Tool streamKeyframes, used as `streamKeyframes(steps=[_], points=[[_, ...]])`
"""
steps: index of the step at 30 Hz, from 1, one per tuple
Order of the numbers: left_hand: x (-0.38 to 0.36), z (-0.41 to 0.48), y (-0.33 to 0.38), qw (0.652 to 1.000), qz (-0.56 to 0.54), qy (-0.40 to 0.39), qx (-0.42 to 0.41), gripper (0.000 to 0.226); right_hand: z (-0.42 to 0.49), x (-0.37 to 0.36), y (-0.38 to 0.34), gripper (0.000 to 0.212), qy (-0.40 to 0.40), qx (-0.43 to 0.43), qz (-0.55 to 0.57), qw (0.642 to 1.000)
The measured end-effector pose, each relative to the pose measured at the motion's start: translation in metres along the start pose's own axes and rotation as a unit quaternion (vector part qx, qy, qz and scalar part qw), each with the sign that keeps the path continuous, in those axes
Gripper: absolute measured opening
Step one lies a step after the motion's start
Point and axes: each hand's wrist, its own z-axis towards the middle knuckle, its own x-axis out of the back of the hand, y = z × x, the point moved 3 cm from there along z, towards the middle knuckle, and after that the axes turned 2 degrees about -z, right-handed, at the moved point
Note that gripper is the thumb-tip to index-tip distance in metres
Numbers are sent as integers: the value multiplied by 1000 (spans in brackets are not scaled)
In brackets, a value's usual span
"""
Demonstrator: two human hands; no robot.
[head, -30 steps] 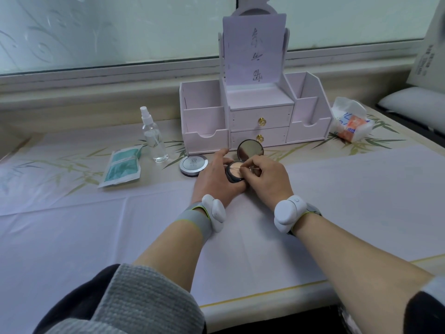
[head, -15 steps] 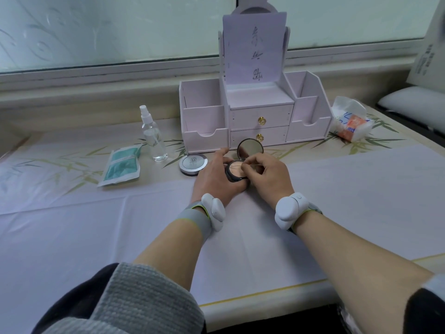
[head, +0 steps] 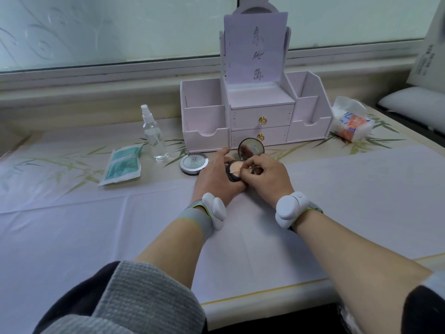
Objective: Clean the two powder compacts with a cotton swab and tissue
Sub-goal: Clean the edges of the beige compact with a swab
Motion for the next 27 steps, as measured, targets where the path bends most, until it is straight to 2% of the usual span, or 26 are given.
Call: streamKeyframes(steps=[5,10,15,27], points=[[0,-1,1,1000,-9,8,-1,90,2,4,3,2,27,-10,30,999],[-1,-1,1,1000,-7,16,-2,88,3,4,8,5,41,-2,11,999],[-2,-1,1,1000,2,18,-8,87,5,6,16,9,95,-61,-14,994],[-1,0,0,1000,4,27,-15,86,4,6,16,7,95,-57,-50,993]])
